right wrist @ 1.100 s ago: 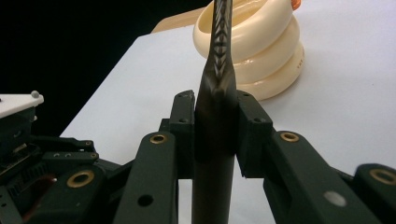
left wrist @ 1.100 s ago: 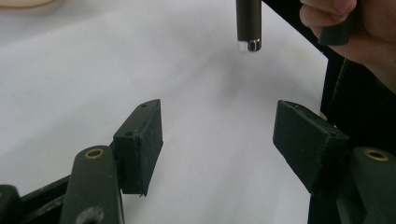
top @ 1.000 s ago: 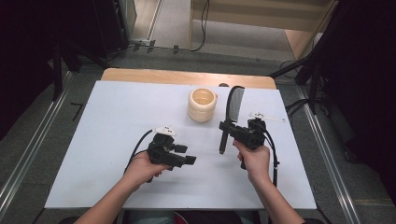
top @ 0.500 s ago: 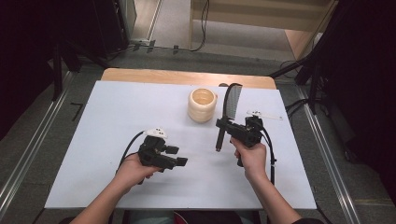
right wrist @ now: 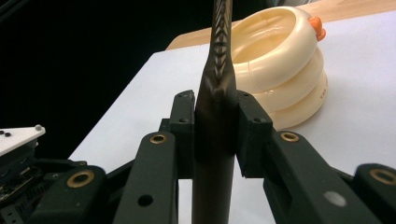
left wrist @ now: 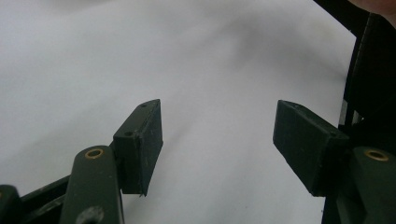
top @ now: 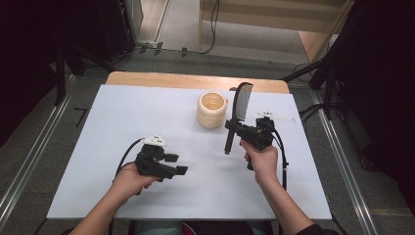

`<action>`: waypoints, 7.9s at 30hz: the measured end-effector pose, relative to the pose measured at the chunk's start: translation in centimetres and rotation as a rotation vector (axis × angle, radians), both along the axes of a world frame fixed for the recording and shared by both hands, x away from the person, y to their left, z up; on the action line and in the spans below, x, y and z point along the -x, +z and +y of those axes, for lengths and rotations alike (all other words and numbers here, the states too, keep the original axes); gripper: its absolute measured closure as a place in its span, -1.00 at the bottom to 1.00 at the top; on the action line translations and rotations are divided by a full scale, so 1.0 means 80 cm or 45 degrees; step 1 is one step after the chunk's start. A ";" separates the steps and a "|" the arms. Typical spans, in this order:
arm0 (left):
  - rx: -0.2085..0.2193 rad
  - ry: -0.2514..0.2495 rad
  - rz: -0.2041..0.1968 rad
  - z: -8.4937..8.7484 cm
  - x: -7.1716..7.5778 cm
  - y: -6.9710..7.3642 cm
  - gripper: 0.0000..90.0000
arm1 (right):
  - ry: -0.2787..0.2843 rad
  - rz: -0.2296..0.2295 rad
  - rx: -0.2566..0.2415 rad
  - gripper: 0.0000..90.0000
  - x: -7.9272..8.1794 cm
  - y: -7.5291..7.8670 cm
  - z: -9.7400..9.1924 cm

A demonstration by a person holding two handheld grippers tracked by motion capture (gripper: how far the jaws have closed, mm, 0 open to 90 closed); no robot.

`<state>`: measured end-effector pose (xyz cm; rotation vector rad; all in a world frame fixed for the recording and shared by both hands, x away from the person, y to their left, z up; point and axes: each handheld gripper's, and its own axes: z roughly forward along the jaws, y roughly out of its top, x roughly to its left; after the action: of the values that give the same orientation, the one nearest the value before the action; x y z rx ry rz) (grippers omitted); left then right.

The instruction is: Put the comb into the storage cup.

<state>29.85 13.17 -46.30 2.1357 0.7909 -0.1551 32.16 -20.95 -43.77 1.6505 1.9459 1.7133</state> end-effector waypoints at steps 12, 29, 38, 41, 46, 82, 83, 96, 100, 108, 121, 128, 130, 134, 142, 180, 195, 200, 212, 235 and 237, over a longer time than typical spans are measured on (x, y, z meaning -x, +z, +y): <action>-0.023 0.033 -0.011 0.018 0.003 0.000 -0.24 | -0.024 -0.053 0.084 0.56 -0.006 0.005 0.012; -0.041 0.083 -0.028 0.044 0.010 0.001 -0.24 | -0.072 -0.137 0.158 0.56 -0.022 0.020 0.029; -0.059 0.105 -0.036 0.053 0.010 -0.001 -0.24 | -0.091 -0.167 0.163 0.56 -0.032 0.029 0.040; -0.070 0.109 -0.037 0.055 0.010 -0.002 -0.24 | -0.092 -0.165 0.159 0.56 -0.035 0.031 0.042; -0.069 0.114 -0.033 0.059 0.009 -0.003 -0.24 | -0.101 -0.167 0.160 0.56 -0.043 0.036 0.044; -0.073 0.137 -0.021 0.070 0.010 -0.005 -0.24 | -0.185 -0.200 0.196 0.56 -0.107 0.073 0.052; -0.072 0.137 -0.019 0.070 0.010 -0.005 -0.24 | -0.186 -0.204 0.200 0.56 -0.109 0.073 0.053; -0.068 0.130 -0.015 0.070 0.010 -0.006 -0.24 | -0.221 -0.211 0.245 0.56 -0.135 0.075 0.056; -0.069 0.127 -0.014 0.069 0.010 -0.006 -0.24 | -0.226 -0.219 0.258 0.56 -0.142 0.072 0.060; -0.073 0.116 -0.011 0.069 0.010 -0.007 -0.24 | -0.239 -0.207 0.267 0.56 -0.154 0.062 0.063; -0.069 0.111 -0.005 0.068 0.010 -0.008 -0.24 | -0.240 -0.218 0.287 0.55 -0.169 0.043 0.065; -0.071 0.106 -0.003 0.068 0.010 -0.008 -0.24 | -0.234 -0.203 0.286 0.56 -0.172 0.032 0.067; -0.071 0.107 -0.003 0.068 0.010 -0.008 -0.24 | -0.232 -0.191 0.282 0.55 -0.173 0.029 0.066; -0.070 0.113 -0.007 0.068 0.010 -0.009 -0.24 | -0.229 -0.192 0.289 0.56 -0.172 0.023 0.067; -0.066 0.113 -0.006 0.069 0.010 -0.009 -0.24 | -0.221 -0.186 0.293 0.56 -0.169 0.012 0.065; -0.073 0.111 -0.006 0.068 0.009 -0.010 -0.24 | -0.125 -0.206 0.347 0.05 -0.159 -0.010 0.060; -0.079 0.109 -0.003 0.067 0.010 -0.010 -0.24 | -0.097 -0.201 0.385 -0.31 -0.143 -0.013 0.042; -0.079 0.110 -0.003 0.067 0.009 -0.010 -0.24 | -0.089 -0.182 0.378 -0.35 -0.138 -0.012 0.032; -0.078 0.112 -0.005 0.067 0.010 -0.009 -0.24 | -0.036 -0.166 0.368 -0.39 -0.118 -0.009 0.023; -0.071 0.117 -0.007 0.068 0.010 -0.009 -0.24 | 0.031 -0.263 0.389 -0.46 -0.072 -0.008 0.020; -0.069 0.118 -0.006 0.068 0.009 -0.009 -0.24 | 0.037 -0.261 0.386 -0.46 -0.070 -0.010 0.020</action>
<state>29.10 18.64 -47.00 2.1440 0.8988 -0.0809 37.72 -19.38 -44.56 1.2966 2.0173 1.4419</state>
